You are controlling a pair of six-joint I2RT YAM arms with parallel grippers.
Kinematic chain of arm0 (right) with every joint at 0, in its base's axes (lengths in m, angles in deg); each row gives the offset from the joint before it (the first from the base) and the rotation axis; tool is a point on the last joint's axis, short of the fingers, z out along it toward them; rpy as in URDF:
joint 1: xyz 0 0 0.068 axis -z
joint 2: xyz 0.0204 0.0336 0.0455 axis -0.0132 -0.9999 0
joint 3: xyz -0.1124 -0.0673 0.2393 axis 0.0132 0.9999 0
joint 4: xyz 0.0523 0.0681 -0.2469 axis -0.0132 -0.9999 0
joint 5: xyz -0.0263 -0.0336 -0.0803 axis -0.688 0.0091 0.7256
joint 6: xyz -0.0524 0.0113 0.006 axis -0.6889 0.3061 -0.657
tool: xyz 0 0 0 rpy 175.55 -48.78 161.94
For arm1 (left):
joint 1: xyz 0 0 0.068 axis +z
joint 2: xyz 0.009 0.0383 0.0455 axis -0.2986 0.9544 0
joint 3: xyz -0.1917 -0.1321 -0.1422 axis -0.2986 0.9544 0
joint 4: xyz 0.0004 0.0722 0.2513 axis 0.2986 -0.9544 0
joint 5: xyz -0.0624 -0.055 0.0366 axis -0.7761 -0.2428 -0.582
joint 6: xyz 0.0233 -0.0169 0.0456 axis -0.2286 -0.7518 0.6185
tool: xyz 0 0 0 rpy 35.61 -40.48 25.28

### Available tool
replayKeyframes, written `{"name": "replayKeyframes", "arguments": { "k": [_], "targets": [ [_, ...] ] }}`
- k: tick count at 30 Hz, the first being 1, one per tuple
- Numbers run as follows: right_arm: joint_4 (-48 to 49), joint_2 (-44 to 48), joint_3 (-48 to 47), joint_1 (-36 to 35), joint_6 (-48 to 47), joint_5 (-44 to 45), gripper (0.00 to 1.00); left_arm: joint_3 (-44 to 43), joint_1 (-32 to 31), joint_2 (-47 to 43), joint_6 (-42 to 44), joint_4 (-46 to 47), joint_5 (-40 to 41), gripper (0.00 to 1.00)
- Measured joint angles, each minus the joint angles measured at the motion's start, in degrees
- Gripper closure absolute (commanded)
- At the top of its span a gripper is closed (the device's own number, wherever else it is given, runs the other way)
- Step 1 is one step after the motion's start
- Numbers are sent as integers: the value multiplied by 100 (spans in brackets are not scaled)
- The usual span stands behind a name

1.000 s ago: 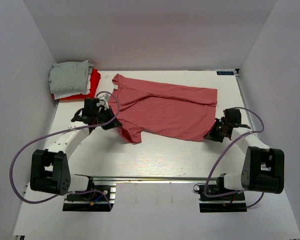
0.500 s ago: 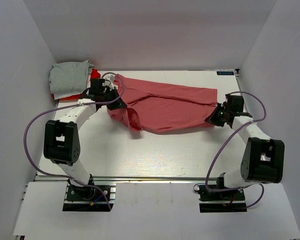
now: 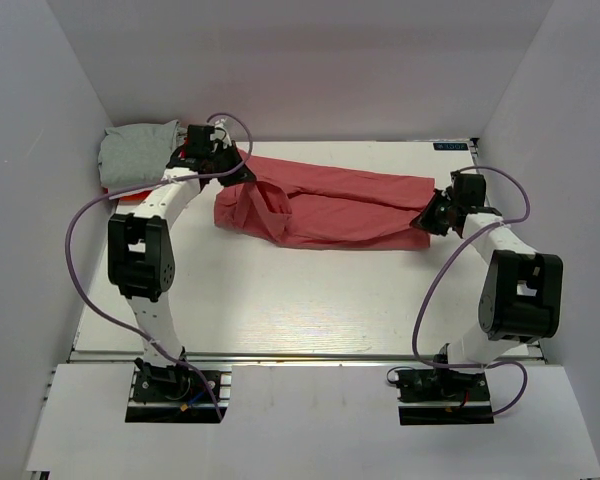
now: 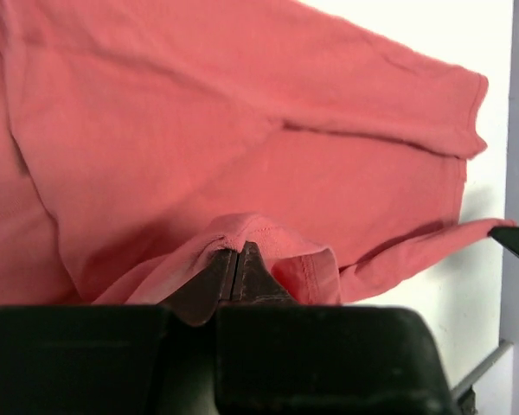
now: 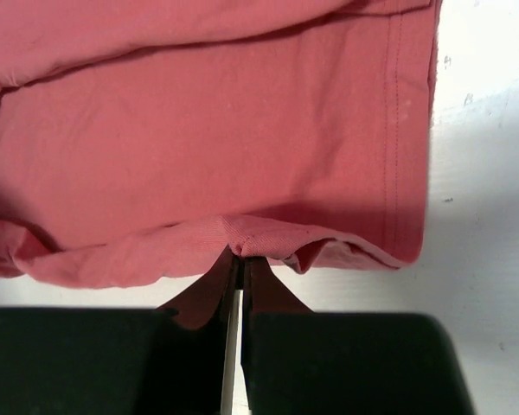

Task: Fold and stack the t-shirts
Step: Fold the other side of the tshirt into a rectangle

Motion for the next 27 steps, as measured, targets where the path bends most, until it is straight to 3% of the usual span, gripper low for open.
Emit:
{"name": "replayKeyframes", "arguments": {
  "k": [12, 27],
  "targets": [
    [13, -715, -861, 2, -17, 79, 100, -1670, 201, 1115, 133, -203, 181, 100],
    [-70, -1425, -1720, 133, -42, 111, 100, -2107, 319, 1606, 59, -125, 214, 100]
  ]
}}
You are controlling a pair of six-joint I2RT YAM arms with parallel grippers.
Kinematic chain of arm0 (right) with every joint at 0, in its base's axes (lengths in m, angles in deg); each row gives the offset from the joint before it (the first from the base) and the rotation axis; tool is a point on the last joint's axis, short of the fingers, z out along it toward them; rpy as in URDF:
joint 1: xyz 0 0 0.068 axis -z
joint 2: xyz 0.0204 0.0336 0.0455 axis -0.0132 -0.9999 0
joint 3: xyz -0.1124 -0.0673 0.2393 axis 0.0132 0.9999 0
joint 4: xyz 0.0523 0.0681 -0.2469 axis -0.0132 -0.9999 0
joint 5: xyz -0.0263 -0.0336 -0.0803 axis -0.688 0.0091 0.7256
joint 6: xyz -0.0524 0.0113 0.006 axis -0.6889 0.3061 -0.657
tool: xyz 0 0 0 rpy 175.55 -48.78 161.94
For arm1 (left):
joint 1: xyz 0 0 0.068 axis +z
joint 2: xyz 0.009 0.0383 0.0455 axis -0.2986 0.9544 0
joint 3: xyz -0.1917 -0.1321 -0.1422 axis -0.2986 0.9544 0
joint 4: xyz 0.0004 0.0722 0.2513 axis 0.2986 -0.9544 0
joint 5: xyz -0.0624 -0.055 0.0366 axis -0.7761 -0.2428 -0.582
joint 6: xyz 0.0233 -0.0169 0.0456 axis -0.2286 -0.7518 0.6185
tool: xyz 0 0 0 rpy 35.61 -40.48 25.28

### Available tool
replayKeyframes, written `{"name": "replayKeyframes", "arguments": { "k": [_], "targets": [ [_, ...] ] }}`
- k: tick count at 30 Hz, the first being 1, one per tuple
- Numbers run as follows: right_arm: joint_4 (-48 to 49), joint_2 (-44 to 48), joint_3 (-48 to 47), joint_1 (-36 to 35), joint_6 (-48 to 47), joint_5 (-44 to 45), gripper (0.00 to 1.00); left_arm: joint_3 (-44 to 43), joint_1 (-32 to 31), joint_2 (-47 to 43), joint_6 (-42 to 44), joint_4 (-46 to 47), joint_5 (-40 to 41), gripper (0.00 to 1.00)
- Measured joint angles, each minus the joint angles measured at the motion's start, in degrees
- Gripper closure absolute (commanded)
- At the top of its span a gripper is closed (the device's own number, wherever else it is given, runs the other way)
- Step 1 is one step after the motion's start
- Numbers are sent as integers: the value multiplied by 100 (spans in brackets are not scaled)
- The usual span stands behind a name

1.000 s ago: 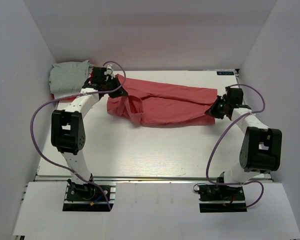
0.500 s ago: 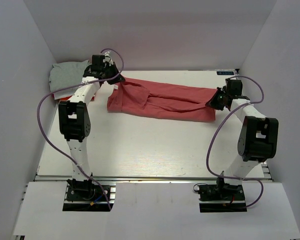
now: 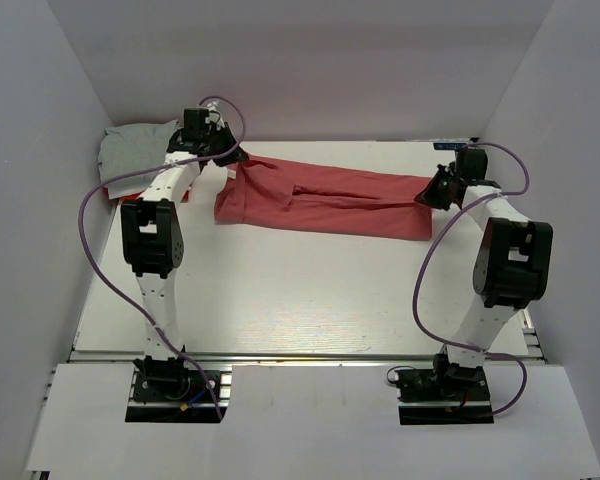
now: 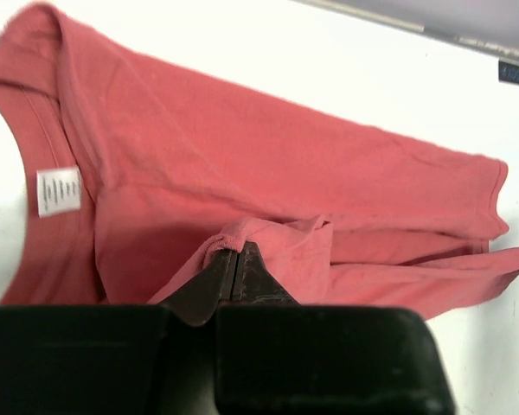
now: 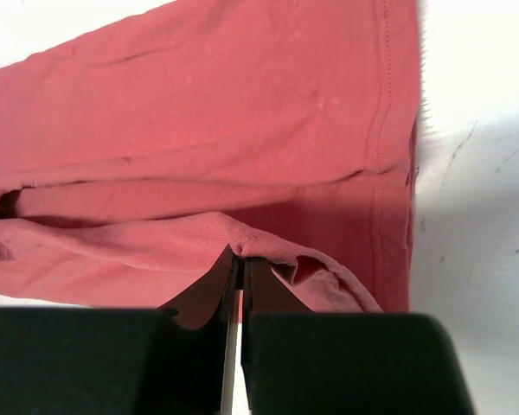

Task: Fold and stack the t-shirts
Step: Fold the other side of the tshirt into a rectangle

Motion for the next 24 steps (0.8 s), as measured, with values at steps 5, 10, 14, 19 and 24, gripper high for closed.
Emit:
{"name": "replayKeyframes", "arguments": {
  "k": [5, 10, 14, 19, 24],
  "targets": [
    [-28, -240, -155, 42, 0, -20, 100, -354, 55, 313, -4, 243, 20, 100],
    [-105, -531, -391, 81, 4, -76, 100, -640, 76, 758, -33, 560, -24, 100],
    [-107, -848, -667, 87, 26, -96, 76, -1001, 76, 1309, -107, 688, -22, 100],
    [-127, -1126, -960, 101, 9, 26, 10, -1248, 76, 1777, -160, 682, 166, 0],
    [-170, -1134, -1366, 109, -170, 17, 10, -1246, 76, 1749, -177, 883, 291, 0]
  ]
}}
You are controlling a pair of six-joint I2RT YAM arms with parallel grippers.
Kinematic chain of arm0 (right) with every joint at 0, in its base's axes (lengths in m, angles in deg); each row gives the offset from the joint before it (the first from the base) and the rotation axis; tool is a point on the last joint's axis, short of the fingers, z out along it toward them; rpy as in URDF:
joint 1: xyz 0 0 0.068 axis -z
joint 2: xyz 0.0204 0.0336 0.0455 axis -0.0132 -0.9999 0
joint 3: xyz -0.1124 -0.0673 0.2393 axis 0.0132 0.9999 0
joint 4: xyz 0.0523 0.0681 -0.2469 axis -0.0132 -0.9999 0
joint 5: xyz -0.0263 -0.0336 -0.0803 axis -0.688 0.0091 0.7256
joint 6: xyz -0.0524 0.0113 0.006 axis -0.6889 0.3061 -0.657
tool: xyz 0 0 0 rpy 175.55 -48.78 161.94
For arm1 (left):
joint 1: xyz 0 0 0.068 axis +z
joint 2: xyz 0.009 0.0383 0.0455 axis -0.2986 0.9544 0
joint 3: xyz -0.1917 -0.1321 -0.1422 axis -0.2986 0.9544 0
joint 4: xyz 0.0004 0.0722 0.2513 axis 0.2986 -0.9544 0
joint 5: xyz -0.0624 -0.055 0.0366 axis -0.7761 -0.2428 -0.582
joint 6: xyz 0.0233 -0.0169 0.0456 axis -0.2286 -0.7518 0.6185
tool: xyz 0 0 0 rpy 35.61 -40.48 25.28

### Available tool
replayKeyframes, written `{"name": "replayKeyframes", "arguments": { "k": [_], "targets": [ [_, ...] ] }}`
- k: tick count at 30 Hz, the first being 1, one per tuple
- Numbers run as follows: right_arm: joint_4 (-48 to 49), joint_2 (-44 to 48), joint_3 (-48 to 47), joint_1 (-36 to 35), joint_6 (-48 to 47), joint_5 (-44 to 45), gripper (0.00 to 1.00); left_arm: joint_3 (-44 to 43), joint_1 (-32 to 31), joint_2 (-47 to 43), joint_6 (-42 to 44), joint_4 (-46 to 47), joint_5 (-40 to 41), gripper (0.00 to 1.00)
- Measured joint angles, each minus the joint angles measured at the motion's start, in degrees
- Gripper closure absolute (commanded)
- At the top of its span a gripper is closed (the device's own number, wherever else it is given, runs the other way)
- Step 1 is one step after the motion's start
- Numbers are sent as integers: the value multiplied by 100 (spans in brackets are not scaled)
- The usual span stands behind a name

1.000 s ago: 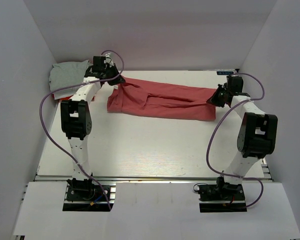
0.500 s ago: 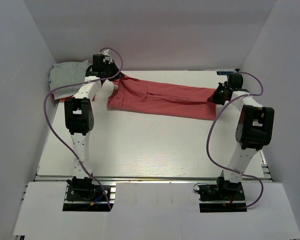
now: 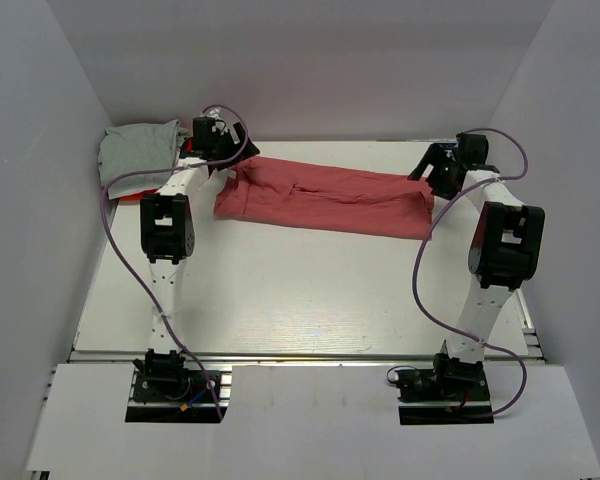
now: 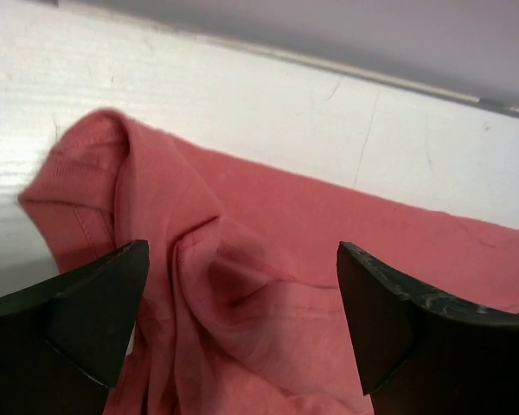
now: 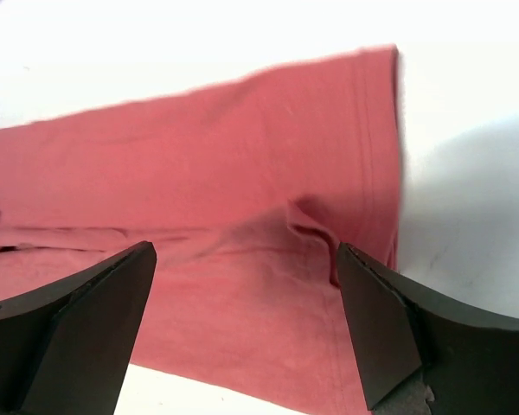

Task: Fold and stack the t-shirts
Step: Fold the other side of the tshirt into a rectangle, then rotate the tshirt 90 degrees

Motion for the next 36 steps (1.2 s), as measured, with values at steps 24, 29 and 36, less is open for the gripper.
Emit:
{"name": "replayKeyframes", "arguments": {
  "k": [24, 29, 36],
  "targets": [
    [-313, -1742, -1834, -629, -835, -675, 10, 1248, -914, -625, 505, 162, -662, 0],
    [-17, -1611, -1447, -621, -822, -721, 10, 638, -824, -107, 476, 11, -612, 0],
    [833, -223, 898, -745, -686, -857, 10, -463, -798, 573, 396, -146, -555, 0]
  ]
}}
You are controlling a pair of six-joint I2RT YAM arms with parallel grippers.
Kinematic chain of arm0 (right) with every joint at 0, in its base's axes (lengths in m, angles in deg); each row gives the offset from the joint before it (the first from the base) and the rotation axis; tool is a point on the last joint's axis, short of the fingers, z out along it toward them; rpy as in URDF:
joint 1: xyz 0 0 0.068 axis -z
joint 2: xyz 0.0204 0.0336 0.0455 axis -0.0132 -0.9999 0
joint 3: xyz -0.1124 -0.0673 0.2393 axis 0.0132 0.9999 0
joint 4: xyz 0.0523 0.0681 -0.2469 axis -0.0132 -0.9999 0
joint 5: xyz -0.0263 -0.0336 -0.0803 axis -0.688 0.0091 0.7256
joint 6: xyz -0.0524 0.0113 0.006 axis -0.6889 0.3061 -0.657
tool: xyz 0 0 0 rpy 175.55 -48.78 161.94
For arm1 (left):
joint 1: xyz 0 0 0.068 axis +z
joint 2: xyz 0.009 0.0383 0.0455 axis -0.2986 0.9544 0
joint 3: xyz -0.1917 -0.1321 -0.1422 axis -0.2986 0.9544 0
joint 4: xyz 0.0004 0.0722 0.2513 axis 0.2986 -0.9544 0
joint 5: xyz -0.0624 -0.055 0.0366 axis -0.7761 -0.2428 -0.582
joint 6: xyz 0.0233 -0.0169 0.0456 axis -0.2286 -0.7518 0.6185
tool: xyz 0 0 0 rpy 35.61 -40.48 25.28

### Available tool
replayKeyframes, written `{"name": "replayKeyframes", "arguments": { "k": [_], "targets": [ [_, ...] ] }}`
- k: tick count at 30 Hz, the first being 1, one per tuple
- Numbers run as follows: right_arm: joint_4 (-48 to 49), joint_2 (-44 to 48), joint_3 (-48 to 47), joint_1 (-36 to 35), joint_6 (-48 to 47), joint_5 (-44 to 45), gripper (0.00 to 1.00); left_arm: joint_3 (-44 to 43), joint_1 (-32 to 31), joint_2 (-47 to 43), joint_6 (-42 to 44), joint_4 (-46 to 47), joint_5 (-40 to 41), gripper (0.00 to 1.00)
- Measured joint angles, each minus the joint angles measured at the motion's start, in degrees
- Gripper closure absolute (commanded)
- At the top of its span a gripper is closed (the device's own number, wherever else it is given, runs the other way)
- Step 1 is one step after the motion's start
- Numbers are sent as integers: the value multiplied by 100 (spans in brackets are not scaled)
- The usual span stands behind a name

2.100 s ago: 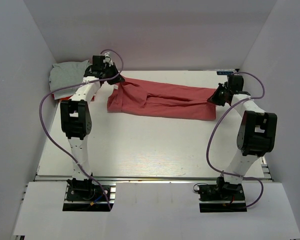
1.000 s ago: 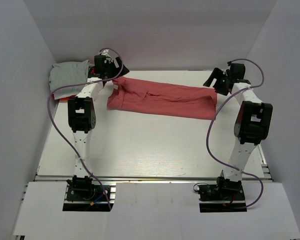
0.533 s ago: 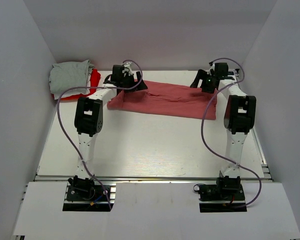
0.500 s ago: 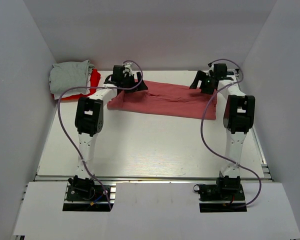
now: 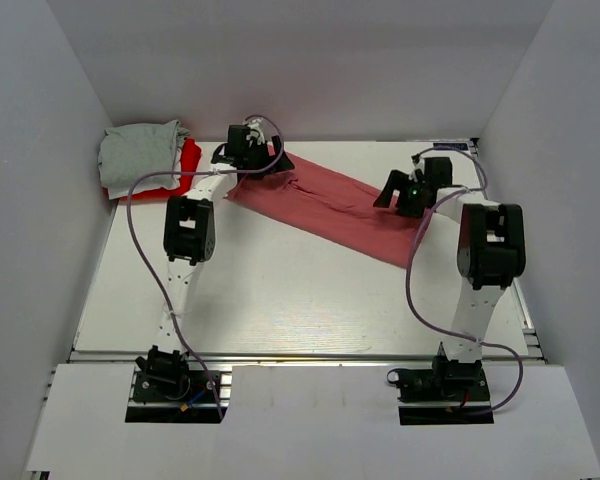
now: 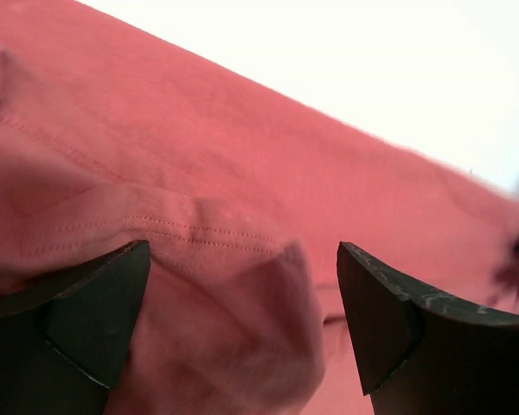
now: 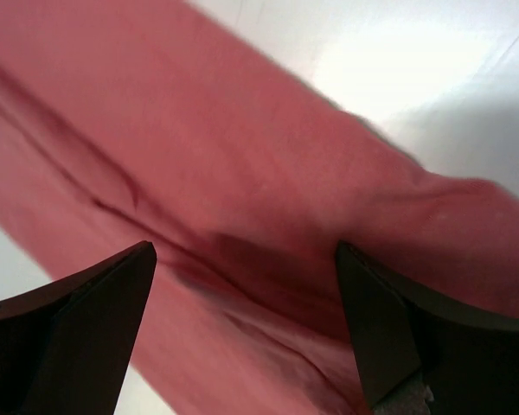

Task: Fold and stack the t-shirts
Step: Rotate the tshirt 90 degrees

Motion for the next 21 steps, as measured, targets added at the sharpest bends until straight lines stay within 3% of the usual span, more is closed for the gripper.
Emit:
{"name": "replayKeyframes", "arguments": {
  "k": [5, 14, 21],
  "targets": [
    [-116, 826, 1056, -549, -28, -50, 10, -688, 0, 483, -256, 168, -103, 0],
    [-551, 1572, 1926, -1915, -85, -468, 10, -1200, -48, 1172, -1200, 1427, -490, 0],
    [-807, 2127, 2590, -3029, -166, -1010, 10, -1303, -442, 1440, -1637, 2269, -267, 0]
  ]
}}
